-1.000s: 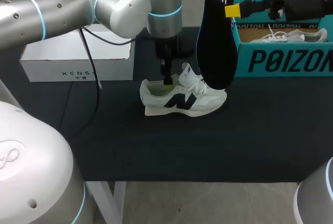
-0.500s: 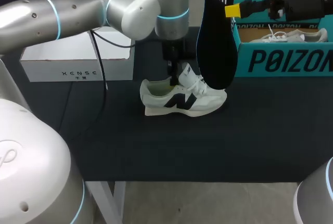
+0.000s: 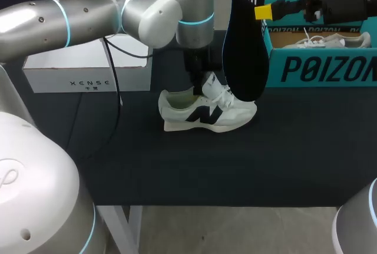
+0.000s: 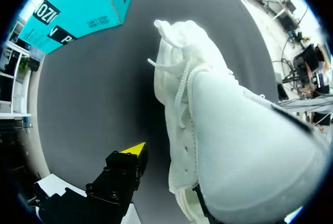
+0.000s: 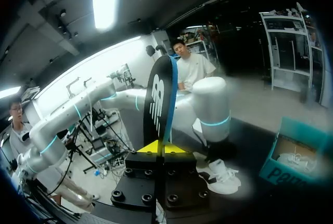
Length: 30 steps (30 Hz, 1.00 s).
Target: Take the shoe out of the shoebox, open the shoe tongue, remove and reinsert the insole, then place the shoe into the shoebox
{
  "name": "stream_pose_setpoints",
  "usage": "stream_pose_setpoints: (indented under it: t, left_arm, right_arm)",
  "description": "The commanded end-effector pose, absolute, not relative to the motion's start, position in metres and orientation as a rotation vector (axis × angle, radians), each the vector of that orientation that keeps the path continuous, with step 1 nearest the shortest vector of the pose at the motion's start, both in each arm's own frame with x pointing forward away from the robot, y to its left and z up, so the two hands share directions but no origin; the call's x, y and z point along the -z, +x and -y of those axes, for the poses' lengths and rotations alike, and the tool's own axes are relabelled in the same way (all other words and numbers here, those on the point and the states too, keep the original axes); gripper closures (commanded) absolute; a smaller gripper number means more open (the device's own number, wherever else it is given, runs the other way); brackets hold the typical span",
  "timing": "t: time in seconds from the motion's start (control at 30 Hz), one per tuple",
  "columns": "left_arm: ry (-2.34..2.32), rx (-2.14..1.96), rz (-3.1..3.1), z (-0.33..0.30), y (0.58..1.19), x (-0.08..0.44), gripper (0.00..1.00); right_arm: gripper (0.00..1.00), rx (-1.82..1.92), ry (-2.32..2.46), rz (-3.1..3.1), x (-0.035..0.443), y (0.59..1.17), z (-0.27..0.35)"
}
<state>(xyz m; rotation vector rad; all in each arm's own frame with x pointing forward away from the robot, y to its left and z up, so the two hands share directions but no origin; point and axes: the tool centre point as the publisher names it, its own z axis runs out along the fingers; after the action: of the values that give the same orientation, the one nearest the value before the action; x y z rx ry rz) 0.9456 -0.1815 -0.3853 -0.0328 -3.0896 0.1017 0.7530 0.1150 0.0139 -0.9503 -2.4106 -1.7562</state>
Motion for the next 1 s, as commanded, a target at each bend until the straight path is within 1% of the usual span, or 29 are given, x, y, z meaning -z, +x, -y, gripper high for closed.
stream_pose_setpoints:
  t: [0.03,0.1,0.13,0.17,0.2,1.0]
  left_arm:
    - [-0.043,-0.102,3.086,0.183,0.945,0.385,0.67]
    - [-0.049,-0.104,3.084,0.184,0.943,0.385,0.78]
    - [-0.051,-0.104,3.083,0.184,0.943,0.384,0.91]
    - [-0.053,-0.104,3.082,0.184,0.942,0.384,0.98]
    - [-0.056,-0.104,3.081,0.184,0.941,0.384,1.0]
    - [-0.126,-0.127,3.066,0.182,0.933,0.369,1.0]
  right_arm:
    - [1.0,1.753,-0.952,2.412,-0.014,0.754,-0.116]
    - [1.0,1.753,-0.952,2.412,-0.014,0.754,-0.116]
    - [1.0,1.753,-0.952,2.412,-0.014,0.754,-0.116]
    - [1.0,1.753,-0.952,2.412,-0.014,0.754,-0.116]
    - [1.0,1.753,-0.952,2.412,-0.014,0.754,-0.116]
    - [1.0,1.753,-0.952,2.412,-0.014,0.754,-0.116]
